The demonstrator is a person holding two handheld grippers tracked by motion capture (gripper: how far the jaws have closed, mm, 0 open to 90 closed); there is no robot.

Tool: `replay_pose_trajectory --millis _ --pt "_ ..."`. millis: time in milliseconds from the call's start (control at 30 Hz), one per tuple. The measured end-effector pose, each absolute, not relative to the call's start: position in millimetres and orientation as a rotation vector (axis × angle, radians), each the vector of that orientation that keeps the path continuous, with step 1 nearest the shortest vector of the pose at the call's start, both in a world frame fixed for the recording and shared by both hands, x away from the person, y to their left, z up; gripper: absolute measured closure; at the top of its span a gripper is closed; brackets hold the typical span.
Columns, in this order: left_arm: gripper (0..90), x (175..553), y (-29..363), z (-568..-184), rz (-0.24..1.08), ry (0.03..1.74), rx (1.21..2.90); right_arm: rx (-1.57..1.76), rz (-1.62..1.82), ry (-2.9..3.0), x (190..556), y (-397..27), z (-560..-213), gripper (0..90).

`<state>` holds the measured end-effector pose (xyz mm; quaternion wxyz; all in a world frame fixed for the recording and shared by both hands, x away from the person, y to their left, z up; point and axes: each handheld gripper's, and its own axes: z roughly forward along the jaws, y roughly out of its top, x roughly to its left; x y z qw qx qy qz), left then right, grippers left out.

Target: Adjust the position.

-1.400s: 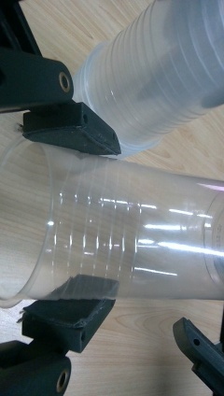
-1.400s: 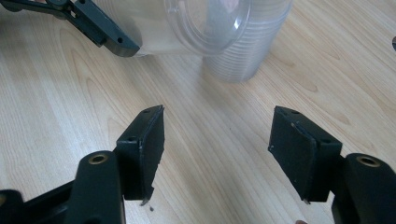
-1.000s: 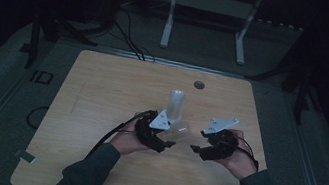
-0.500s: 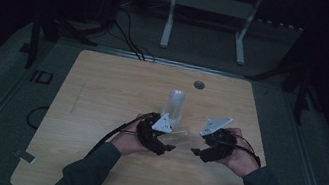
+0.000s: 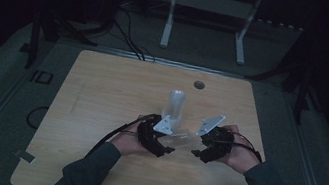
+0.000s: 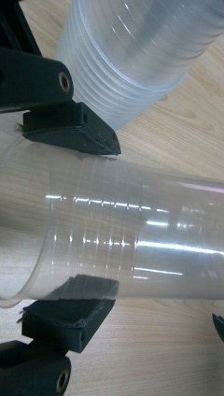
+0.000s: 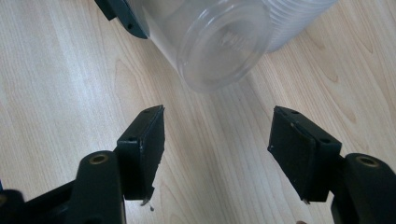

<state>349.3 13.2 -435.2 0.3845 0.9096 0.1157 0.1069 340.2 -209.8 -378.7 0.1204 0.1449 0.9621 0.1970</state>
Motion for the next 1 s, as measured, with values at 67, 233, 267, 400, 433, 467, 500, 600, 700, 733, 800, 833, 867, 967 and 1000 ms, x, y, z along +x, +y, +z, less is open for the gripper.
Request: replay_pose_trajectory --millis 67,233,267,400,433,467,500,600,700,733,800,833,867,967,1000 --pt "29.8 349.1 12.6 -434.7 0.269 0.289 2.32 0.41 0.565 2.819 340.5 -209.1 -377.6 35.7" --pt "29.8 348.8 10.8 -434.3 0.269 0.276 2.332 0.398 0.535 2.84 341.2 -207.0 -378.3 35.7" --pt "29.8 348.6 10.3 -434.5 0.269 0.275 2.335 0.396 0.524 2.848 340.8 -206.3 -378.7 35.7" --pt "29.8 348.3 8.7 -434.9 0.276 0.265 2.347 0.375 0.499 2.86 341.0 -204.2 -379.1 35.7" --pt "29.8 348.0 8.1 -435.1 0.277 0.264 2.348 0.371 0.494 2.863 341.2 -203.6 -379.1 35.6" --pt "29.8 347.7 7.5 -435.3 0.278 0.263 2.351 0.371 0.485 2.864 341.2 -202.8 -378.8 35.6" --pt "29.8 347.4 6.9 -435.5 0.278 0.258 2.358 0.366 0.48 2.866 341.3 -202.1 -378.7 35.5" --pt "29.8 346.3 5.1 -436.1 0.281 0.246 2.369 0.348 0.462 2.872 341.3 -199.2 -378.3 35.5" --pt "29.8 345.3 3.5 -436.2 0.277 0.236 2.376 0.331 0.446 2.88 341.3 -196.8 -377.9 35.5" --pt "29.8 345.3 3.3 -435.9 0.279 0.227 2.383 0.324 0.437 2.883 341.3 -195.6 -378.1 35.4" --pt "29.8 345.1 2.6 -435.8 0.272 0.224 2.385 0.308 0.423 2.89 341.6 -194.1 -378.3 35.0" --pt "29.8 345.0 2.3 -435.8 0.269 0.222 2.388 0.297 0.419 2.893 341.9 -193.4 -378.6 35.0" --pt "29.8 344.8 1.7 -435.8 0.266 0.218 2.39 0.293 0.417 2.898 341.9 -192.9 -378.9 34.9" --pt "29.8 344.1 0.8 -435.7 0.261 0.204 2.396 0.283 0.398 2.913 341.7 -190.6 -379.8 34.9" --pt "29.8 344.0 0.6 -435.8 0.261 0.2 2.399 0.271 0.392 2.916 342.0 -189.9 -380.4 34.9"
